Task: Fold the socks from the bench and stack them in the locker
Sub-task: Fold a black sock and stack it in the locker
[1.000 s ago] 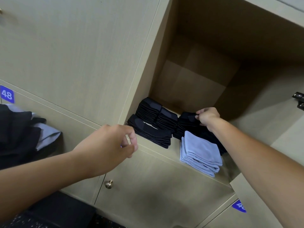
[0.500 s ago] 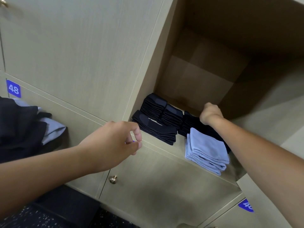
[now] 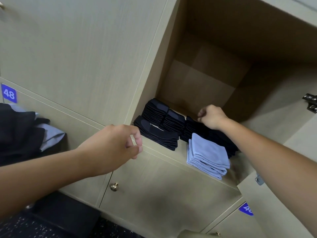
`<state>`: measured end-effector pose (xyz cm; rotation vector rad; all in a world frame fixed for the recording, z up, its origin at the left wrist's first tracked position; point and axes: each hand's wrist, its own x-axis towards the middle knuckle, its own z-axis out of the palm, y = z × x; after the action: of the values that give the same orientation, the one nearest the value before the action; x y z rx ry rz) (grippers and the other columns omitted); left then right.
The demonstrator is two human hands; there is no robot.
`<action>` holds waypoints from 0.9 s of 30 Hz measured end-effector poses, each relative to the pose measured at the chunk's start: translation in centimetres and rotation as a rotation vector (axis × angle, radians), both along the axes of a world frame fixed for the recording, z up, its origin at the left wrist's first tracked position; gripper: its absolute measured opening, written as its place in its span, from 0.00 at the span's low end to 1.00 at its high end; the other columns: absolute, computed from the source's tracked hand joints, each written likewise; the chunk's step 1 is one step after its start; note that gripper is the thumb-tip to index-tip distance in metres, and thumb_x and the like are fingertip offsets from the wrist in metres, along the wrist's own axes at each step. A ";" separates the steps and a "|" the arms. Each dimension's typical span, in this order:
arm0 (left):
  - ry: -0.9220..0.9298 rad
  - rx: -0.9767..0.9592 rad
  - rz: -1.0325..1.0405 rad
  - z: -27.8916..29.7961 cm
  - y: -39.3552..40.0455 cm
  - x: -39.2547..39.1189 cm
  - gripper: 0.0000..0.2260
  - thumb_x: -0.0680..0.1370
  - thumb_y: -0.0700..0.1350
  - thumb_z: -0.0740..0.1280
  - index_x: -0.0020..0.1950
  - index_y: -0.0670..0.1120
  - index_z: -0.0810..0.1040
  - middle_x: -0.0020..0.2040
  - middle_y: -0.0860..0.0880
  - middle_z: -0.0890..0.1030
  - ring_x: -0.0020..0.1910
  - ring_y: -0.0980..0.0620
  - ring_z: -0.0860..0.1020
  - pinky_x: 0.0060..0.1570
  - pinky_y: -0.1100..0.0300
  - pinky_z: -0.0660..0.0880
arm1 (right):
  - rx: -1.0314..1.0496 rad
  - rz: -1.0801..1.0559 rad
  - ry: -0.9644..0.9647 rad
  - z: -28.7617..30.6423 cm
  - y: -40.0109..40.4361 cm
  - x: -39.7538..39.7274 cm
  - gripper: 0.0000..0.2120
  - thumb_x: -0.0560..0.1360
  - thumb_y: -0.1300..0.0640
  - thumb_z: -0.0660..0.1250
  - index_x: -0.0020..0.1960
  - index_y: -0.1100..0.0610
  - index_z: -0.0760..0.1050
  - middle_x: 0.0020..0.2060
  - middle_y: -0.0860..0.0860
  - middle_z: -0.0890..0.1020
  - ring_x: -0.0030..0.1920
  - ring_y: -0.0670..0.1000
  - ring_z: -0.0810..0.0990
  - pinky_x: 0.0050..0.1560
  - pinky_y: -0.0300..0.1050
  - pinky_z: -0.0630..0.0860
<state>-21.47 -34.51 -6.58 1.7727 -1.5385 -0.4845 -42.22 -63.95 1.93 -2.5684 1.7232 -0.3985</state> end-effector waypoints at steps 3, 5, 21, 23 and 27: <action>0.000 -0.002 0.001 0.3 0.4 0.2 0.04 0.80 0.49 0.68 0.45 0.54 0.78 0.38 0.60 0.85 0.33 0.58 0.82 0.29 0.69 0.70 | -0.013 0.071 0.015 -1.1 1.8 0.3 0.02 0.77 0.56 0.71 0.50 0.52 0.80 0.52 0.54 0.83 0.53 0.56 0.81 0.58 0.49 0.79; 0.001 -0.004 0.014 0.4 0.7 0.5 0.05 0.80 0.48 0.68 0.44 0.54 0.78 0.38 0.59 0.85 0.33 0.57 0.82 0.29 0.69 0.70 | -0.006 0.112 -0.032 -2.0 3.2 0.6 0.04 0.77 0.56 0.71 0.51 0.53 0.81 0.49 0.53 0.84 0.52 0.54 0.81 0.56 0.47 0.78; 0.032 0.064 0.083 1.6 4.9 3.6 0.04 0.79 0.46 0.69 0.44 0.52 0.80 0.38 0.56 0.86 0.33 0.55 0.84 0.43 0.56 0.80 | 0.019 0.429 -0.304 -7.2 17.2 4.4 0.05 0.79 0.55 0.67 0.52 0.48 0.81 0.43 0.40 0.81 0.46 0.43 0.78 0.48 0.43 0.77; 0.010 0.081 0.101 1.4 5.5 4.3 0.04 0.79 0.46 0.69 0.44 0.52 0.80 0.38 0.56 0.86 0.33 0.55 0.84 0.47 0.53 0.82 | 0.044 0.490 -0.278 -7.8 18.3 5.1 0.05 0.79 0.54 0.66 0.53 0.47 0.80 0.44 0.40 0.80 0.47 0.42 0.77 0.49 0.41 0.75; -0.026 0.120 0.144 1.1 6.6 6.1 0.05 0.79 0.48 0.69 0.43 0.52 0.80 0.39 0.56 0.86 0.34 0.54 0.84 0.45 0.52 0.81 | 0.083 0.606 -0.209 -9.0 20.2 6.6 0.06 0.79 0.52 0.66 0.55 0.46 0.79 0.46 0.37 0.78 0.50 0.40 0.75 0.52 0.40 0.73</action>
<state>-15.36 -27.89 -5.45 1.9728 -1.4119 -0.4928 -35.64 -43.72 -7.12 -2.6930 0.8177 -0.5190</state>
